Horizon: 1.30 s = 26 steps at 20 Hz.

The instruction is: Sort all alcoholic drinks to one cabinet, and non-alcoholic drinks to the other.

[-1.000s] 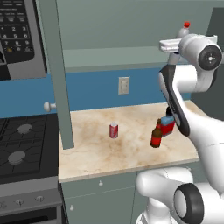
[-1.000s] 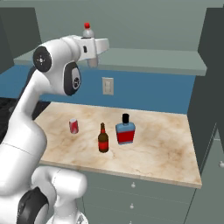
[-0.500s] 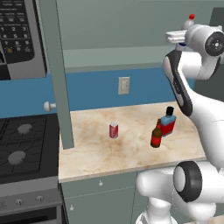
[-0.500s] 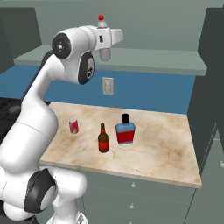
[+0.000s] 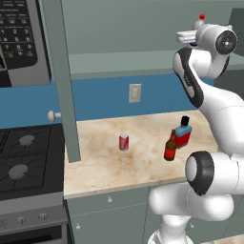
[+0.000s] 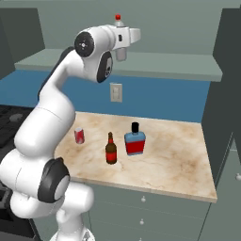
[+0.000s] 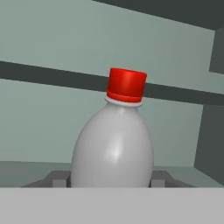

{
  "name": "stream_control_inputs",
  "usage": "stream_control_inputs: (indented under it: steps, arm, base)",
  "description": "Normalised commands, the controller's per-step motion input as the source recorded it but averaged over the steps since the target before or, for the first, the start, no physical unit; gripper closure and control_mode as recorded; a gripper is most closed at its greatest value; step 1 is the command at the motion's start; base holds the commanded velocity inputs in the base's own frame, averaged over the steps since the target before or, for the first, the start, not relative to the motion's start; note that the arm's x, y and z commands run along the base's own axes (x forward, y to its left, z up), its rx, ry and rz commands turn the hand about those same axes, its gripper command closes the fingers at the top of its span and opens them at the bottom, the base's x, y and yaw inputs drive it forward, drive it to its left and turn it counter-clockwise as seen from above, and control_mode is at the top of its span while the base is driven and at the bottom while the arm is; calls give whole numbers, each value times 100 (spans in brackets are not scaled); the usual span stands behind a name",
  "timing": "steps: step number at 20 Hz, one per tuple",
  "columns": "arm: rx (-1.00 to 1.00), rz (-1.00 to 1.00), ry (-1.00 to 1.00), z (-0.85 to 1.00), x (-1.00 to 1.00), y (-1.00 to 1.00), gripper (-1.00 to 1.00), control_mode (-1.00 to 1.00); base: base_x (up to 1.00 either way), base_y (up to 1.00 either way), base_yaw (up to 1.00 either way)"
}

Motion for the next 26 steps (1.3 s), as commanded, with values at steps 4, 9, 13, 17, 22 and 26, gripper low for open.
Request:
stream_control_inputs:
  steps: [4, 9, 13, 17, 22, 26]
  arm:
    - [0, 0, 2, -13, 57, -4, 100, -100]
    - [0, 0, 2, -14, 34, -9, 100, -100]
    - [0, 0, 0, -6, 32, -8, 100, -100]
    - [0, 0, 0, -4, 32, -9, 100, -100]
    - [0, 0, 4, -11, 30, -9, 100, -100]
    - [0, 0, 8, -18, 24, -9, 100, -100]
  base:
    - [0, 0, 0]
    - [0, 0, 0]
    - [0, 0, 0]
    - [0, 0, 0]
    - [0, 0, 0]
    - [0, 0, 0]
